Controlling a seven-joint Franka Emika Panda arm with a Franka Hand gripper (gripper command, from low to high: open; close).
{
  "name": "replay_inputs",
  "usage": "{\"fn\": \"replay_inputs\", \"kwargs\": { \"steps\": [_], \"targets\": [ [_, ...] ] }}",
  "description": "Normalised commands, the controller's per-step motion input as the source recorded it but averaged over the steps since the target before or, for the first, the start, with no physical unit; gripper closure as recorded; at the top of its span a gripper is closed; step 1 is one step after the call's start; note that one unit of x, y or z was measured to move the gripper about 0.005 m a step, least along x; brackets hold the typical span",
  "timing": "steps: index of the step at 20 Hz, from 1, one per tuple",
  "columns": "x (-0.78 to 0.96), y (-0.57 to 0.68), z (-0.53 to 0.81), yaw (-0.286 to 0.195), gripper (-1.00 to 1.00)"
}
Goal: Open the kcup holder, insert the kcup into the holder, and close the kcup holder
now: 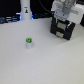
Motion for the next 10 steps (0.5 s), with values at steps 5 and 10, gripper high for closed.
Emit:
{"fn": "replay_inputs", "kwargs": {
  "steps": [5, 10],
  "targets": [
    [0.91, -0.35, 0.16, -0.068, 1.00],
    [0.93, -0.36, 0.18, -0.072, 1.00]
  ]
}}
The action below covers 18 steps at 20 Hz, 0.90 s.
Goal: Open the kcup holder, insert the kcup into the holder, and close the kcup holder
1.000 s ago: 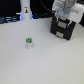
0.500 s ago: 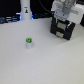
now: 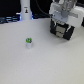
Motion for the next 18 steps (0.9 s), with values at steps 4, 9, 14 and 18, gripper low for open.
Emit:
{"fn": "replay_inputs", "kwargs": {
  "steps": [4, 9, 14, 18],
  "targets": [
    [0.93, -0.36, 0.19, -0.073, 1.00],
    [0.93, -0.35, 0.20, -0.074, 1.00],
    [0.92, -0.36, 0.21, -0.089, 1.00],
    [0.90, -0.38, 0.21, -0.087, 1.00]
  ]
}}
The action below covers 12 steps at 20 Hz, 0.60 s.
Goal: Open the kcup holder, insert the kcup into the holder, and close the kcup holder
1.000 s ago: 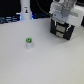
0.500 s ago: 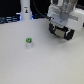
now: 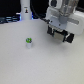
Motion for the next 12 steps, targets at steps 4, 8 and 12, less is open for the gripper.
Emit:
{"fn": "replay_inputs", "kwargs": {
  "steps": [4, 8, 12],
  "targets": [
    [0.87, -0.44, 0.17, -0.089, 1.00],
    [0.85, -0.45, 0.15, -0.087, 1.00],
    [0.73, -0.43, 0.15, -0.092, 1.00]
  ]
}}
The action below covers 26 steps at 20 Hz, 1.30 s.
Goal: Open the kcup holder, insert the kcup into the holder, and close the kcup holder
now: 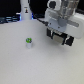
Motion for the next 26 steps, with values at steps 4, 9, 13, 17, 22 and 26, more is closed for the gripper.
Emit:
{"fn": "replay_inputs", "kwargs": {
  "steps": [4, 9, 13, 17, 22, 26],
  "targets": [
    [0.44, -0.35, 0.15, -0.066, 1.00],
    [0.25, -0.19, 0.21, -0.084, 1.00],
    [0.10, -0.03, 0.36, -0.100, -1.00],
    [0.06, -0.26, 0.40, -0.162, -1.00],
    [-0.06, -0.38, 0.38, -0.223, -1.00],
    [-0.16, -0.41, 0.32, -0.265, -1.00]
  ]
}}
